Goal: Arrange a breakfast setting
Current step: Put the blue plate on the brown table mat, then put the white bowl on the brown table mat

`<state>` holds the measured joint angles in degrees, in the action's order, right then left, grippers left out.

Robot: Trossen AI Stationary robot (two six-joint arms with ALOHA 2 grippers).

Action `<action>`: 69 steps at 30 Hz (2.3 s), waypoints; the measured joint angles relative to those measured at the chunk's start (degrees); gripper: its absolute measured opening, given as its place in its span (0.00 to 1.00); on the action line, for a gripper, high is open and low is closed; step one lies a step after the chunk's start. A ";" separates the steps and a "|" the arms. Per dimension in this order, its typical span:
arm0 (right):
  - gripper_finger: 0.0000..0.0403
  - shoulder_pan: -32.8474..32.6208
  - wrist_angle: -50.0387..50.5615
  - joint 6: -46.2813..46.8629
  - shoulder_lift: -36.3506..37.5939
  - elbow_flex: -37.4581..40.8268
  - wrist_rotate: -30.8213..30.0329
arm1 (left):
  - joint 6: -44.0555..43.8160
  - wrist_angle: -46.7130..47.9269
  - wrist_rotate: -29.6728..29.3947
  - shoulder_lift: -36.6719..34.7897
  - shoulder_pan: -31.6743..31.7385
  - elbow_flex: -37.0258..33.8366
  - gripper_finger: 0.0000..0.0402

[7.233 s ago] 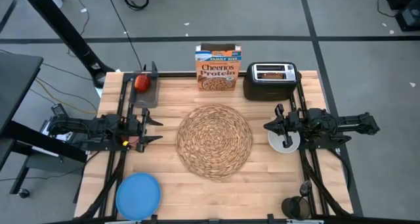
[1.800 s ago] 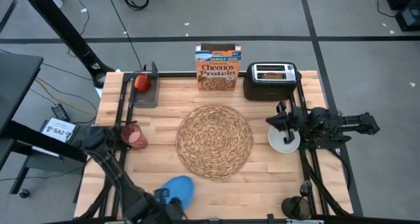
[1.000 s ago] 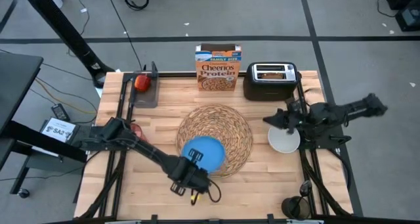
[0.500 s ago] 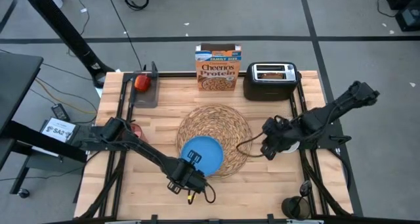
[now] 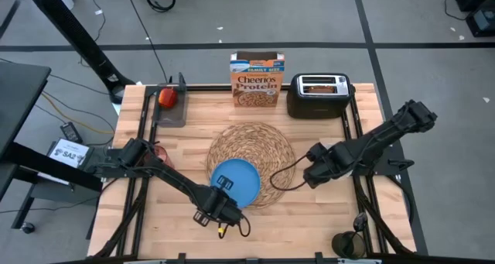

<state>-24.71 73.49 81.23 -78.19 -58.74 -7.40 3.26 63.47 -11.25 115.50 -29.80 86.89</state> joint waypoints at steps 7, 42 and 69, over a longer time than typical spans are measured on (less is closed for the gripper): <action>0.49 5.62 1.37 -4.55 -0.55 0.96 2.07 | -7.66 12.52 1.38 -3.90 -0.04 7.40 0.41; 0.02 7.30 -3.39 -23.79 -6.97 -7.58 1.57 | -34.24 -27.31 -37.88 -46.93 -17.68 -7.51 0.39; 0.02 20.36 -32.26 -122.84 -24.84 -12.11 -0.41 | -32.19 -29.54 -38.57 -47.36 -3.97 -7.47 0.39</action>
<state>-4.35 41.23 -41.61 -103.03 -70.85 -7.81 -28.93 33.93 -49.81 68.14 -33.77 79.42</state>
